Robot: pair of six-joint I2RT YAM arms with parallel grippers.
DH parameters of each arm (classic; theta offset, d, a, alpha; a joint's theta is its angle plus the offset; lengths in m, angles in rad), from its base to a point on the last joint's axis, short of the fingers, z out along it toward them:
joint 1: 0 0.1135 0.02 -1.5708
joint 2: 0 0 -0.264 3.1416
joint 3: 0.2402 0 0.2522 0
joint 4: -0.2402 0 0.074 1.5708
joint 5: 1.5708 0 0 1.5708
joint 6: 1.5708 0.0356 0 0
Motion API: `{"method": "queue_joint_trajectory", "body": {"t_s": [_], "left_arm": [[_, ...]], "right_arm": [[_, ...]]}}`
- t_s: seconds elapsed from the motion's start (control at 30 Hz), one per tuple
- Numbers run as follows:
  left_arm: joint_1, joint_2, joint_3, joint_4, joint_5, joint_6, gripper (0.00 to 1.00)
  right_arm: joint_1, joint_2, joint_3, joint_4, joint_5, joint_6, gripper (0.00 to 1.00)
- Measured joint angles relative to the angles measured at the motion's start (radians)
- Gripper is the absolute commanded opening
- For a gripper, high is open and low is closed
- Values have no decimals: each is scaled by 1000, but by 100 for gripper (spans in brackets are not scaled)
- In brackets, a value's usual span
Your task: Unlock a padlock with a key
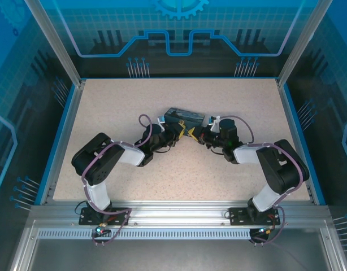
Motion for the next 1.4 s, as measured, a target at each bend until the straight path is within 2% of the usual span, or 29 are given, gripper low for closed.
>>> {"method": "queue_joint_trajectory", "body": {"t_s": [0.23,0.47,0.73,0.87,1.13,1.4], "left_arm": [[0,0,0,-2,-10,0,0],[0,0,-2,0,-16,0,0],[0,0,-4,-4,-42,1,0],[0,0,-5,-3,-42,0,0],[0,0,-6,-2,-39,1,0],[0,0,-20,2,-32,1,0]], "right_arm": [[0,-6,33,-69,-4,-28,0],[-2,-5,45,-83,-8,36,0],[-7,75,24,83,-36,205,0],[-7,78,21,100,-37,235,0],[-17,79,23,90,-56,239,0],[-34,78,70,-26,-108,203,0]]}}
